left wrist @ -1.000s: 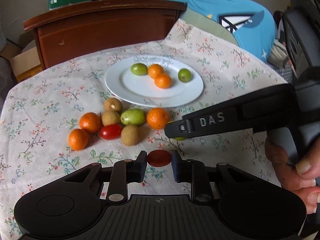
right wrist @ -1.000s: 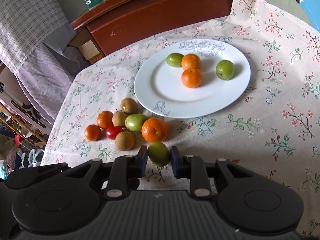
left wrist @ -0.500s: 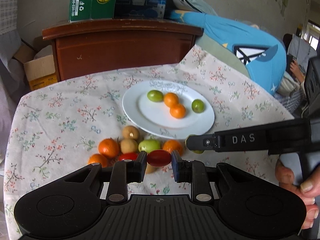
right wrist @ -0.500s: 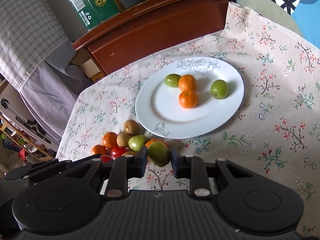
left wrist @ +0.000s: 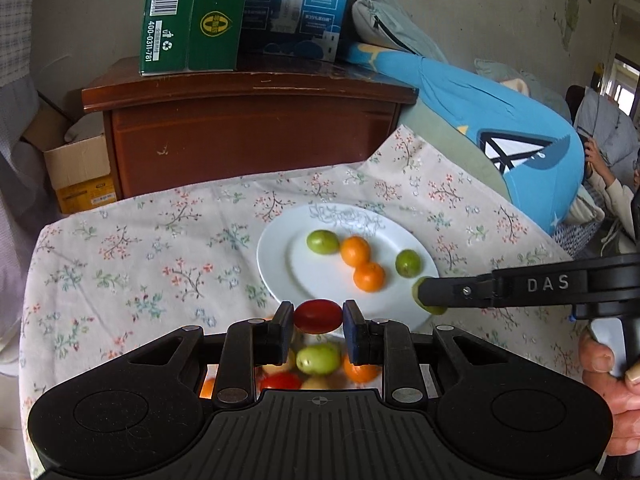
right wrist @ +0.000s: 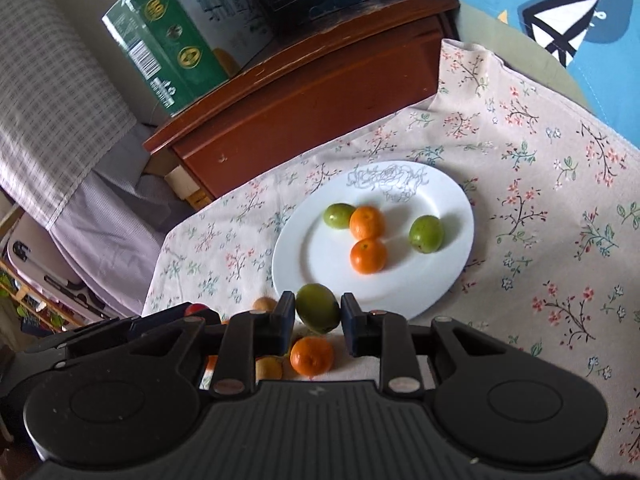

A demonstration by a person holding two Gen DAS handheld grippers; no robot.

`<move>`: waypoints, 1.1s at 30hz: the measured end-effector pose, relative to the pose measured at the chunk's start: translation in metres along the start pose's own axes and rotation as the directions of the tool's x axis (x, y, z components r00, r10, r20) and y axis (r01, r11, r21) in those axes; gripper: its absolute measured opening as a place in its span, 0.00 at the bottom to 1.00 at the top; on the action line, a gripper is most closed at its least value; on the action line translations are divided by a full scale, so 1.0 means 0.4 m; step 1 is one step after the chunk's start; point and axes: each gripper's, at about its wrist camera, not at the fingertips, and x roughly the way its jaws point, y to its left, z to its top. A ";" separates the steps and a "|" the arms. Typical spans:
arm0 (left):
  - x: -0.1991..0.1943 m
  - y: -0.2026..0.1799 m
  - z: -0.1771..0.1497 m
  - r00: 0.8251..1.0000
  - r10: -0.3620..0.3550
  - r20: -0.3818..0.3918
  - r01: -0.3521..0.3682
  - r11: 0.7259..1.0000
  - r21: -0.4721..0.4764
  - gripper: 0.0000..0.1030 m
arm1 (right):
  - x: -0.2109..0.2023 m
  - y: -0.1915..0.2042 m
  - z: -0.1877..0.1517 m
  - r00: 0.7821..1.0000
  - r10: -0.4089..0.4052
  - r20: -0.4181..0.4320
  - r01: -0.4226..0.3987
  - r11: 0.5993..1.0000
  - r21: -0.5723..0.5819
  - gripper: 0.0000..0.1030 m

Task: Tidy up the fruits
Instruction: 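Lift both held fruits and carry them over the white plate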

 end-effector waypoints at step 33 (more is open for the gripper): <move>0.215 0.011 0.102 0.996 -0.038 -0.086 0.037 0.999 -0.018 0.23 | 0.140 -0.071 0.059 0.992 -0.088 -0.088 0.093 0.994 0.058 0.24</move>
